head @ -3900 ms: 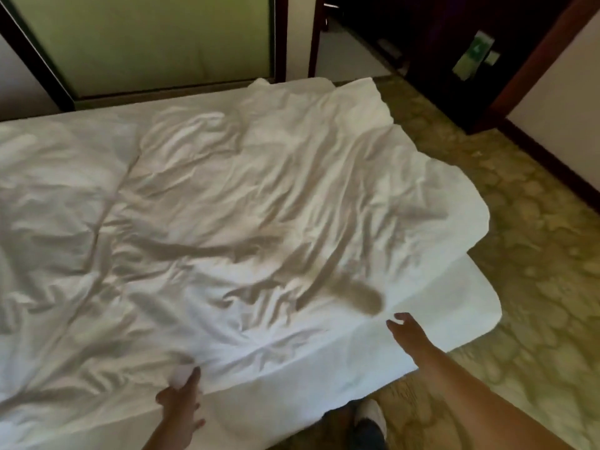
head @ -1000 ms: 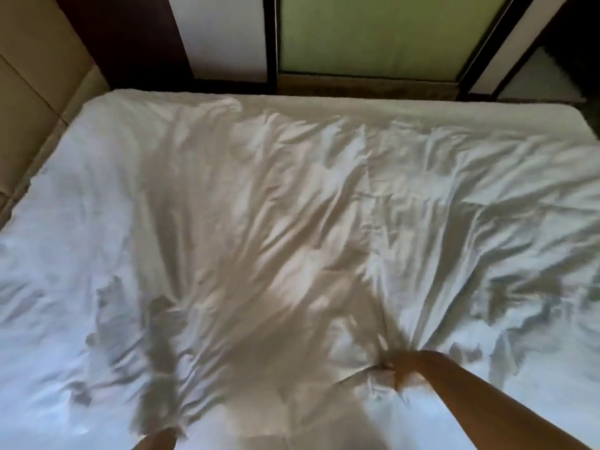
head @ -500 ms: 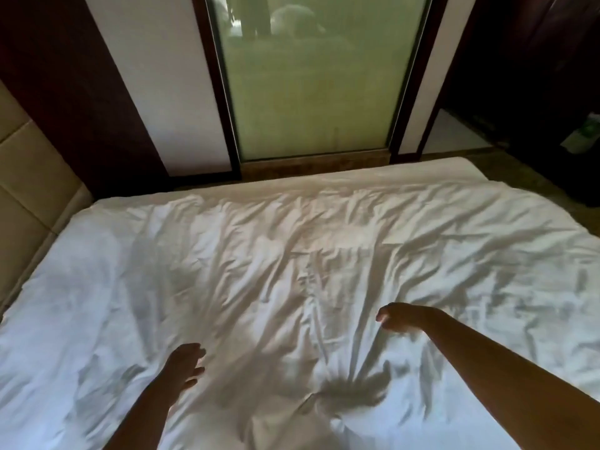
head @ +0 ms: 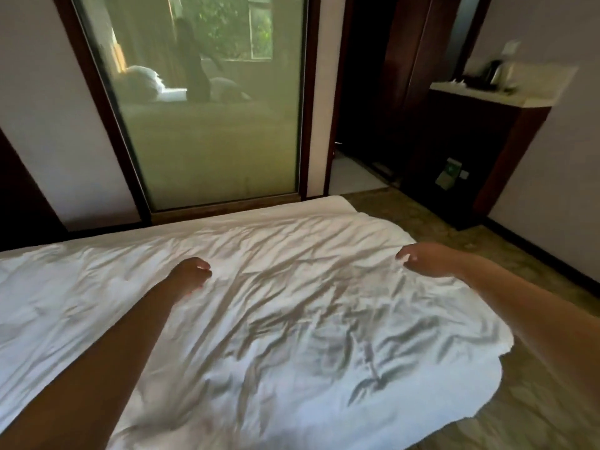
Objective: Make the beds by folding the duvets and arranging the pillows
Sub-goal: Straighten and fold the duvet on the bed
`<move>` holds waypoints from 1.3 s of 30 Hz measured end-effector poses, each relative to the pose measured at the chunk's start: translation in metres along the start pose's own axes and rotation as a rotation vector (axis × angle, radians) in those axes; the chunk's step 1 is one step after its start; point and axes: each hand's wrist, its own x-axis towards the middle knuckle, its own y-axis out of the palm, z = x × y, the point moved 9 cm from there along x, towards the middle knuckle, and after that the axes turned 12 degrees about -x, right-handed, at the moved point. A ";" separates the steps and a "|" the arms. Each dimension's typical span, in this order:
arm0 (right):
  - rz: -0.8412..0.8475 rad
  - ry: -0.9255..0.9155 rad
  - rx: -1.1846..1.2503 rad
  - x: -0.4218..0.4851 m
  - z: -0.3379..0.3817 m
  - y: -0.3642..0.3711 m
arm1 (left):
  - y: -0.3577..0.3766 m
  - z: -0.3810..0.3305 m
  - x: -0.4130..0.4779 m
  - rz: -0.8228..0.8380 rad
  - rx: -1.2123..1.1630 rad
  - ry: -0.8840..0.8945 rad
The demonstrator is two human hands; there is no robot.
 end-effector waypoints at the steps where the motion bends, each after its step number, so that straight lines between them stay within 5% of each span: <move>1: -0.016 0.015 0.012 -0.006 -0.026 -0.006 | 0.029 -0.027 0.000 0.013 0.045 0.055; 5: -0.093 0.057 -0.011 -0.012 -0.120 -0.024 | 0.136 -0.123 -0.017 0.036 0.314 0.272; 10: -0.167 0.034 -0.099 -0.003 -0.210 -0.034 | 0.226 -0.194 -0.019 0.071 0.537 0.308; 20: -0.207 -0.022 -0.380 0.069 -0.437 -0.078 | 0.443 -0.388 0.076 0.011 0.497 0.355; 28: -0.018 0.097 -0.245 0.150 -0.671 -0.080 | 0.664 -0.482 0.137 0.206 0.590 0.231; 33: -0.050 -0.027 -0.311 0.269 -0.743 -0.100 | 0.722 -0.511 0.201 0.076 0.589 0.184; 39: -0.096 -0.341 -0.398 0.425 -0.752 -0.129 | 0.713 -0.472 0.231 -0.152 0.483 -0.077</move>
